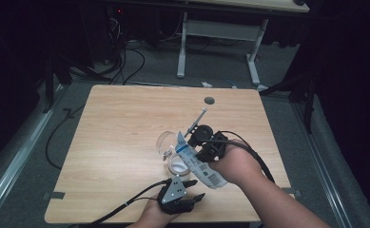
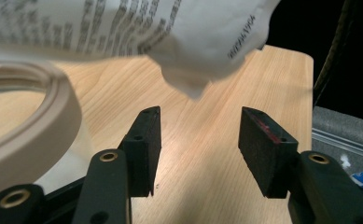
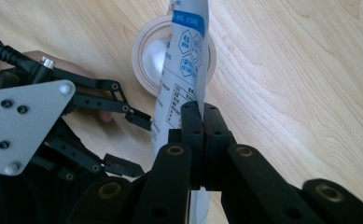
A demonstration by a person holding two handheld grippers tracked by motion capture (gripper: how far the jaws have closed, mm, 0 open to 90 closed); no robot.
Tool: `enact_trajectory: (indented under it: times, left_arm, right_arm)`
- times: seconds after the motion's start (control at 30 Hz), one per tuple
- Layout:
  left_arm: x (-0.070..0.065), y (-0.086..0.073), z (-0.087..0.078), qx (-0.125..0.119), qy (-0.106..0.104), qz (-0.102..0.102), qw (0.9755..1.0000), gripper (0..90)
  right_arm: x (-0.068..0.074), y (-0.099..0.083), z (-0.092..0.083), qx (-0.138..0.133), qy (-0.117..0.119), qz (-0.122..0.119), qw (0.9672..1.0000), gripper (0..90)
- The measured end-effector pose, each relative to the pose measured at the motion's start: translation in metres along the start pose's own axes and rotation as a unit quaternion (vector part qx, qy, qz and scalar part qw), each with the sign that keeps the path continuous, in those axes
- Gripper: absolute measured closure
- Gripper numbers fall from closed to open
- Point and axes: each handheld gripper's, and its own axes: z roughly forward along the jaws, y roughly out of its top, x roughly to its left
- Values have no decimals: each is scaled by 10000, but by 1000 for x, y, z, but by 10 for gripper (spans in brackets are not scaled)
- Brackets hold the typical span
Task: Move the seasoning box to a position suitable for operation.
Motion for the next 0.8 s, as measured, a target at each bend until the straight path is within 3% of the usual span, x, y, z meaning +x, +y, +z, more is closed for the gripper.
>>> enact_trajectory:
  times: [0.53, 0.63, 0.8]
  left_arm:
    - [11, -5, -28, -114, 178, -7, 9998, 492]
    - [15, -10, -39, -84, 267, 66, 9996, 487]
    - [31, -17, -64, -52, 519, 16, 9986, 481]
  right_arm:
    - [-1, -2, 5, 24, 17, 5, 10000, 900]
    - [-1, -2, 5, 26, 28, 10, 10000, 900]
    - [-2, -2, 5, 20, 31, 28, 10000, 900]
